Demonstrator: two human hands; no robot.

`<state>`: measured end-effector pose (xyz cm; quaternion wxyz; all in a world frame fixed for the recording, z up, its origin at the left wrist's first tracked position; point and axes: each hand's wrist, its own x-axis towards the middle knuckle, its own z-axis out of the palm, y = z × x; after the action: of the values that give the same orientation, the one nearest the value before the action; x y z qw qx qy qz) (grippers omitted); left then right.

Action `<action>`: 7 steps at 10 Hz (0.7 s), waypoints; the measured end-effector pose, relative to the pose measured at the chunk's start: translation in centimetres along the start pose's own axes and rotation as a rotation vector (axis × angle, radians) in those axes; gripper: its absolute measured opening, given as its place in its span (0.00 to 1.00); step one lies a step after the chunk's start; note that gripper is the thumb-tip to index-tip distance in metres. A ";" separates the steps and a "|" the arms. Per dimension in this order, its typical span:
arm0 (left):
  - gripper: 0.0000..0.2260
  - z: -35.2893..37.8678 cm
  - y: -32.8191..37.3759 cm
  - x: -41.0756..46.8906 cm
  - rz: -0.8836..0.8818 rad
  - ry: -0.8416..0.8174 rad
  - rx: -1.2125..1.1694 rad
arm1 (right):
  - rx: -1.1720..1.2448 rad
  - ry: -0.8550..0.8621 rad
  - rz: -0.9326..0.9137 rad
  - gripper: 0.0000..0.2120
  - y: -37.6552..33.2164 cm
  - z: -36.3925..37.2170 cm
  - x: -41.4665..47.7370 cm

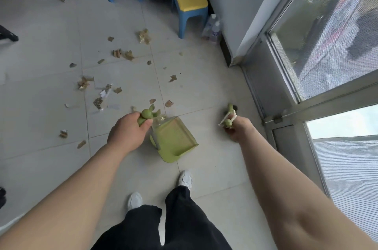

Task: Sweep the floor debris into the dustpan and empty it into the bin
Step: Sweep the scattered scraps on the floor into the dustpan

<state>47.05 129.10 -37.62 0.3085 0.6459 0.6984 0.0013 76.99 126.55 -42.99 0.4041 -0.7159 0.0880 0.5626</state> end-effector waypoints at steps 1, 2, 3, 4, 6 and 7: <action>0.12 -0.6 -0.3 -0.3 -0.006 0.028 -0.001 | -0.038 -0.112 0.000 0.30 0.5 3.0 -0.9; 0.12 -1.3 -0.9 -0.9 -0.045 0.062 0.013 | -0.024 -0.195 0.009 0.29 0.9 5.8 -1.6; 0.14 -2.2 -2.5 -1.6 -0.092 0.087 -0.008 | -0.154 -0.294 0.010 0.21 1.5 8.7 -2.3; 0.14 -3.0 -4.7 -2.5 -0.150 0.107 -0.037 | -0.278 -0.342 0.013 0.16 2.4 11.5 -3.6; 0.15 -4.6 -9.8 -4.5 -0.250 0.142 -0.061 | -0.360 -0.408 0.012 0.13 4.3 15.6 -6.6; 0.15 -5.5 -12.7 -5.6 -0.294 0.155 -0.070 | -0.285 -0.413 0.011 0.14 5.4 17.4 -7.3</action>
<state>33.04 124.11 -35.83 0.2730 0.5236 0.8065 0.0304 58.55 132.37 -39.84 0.3054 -0.6348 -0.0727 0.7060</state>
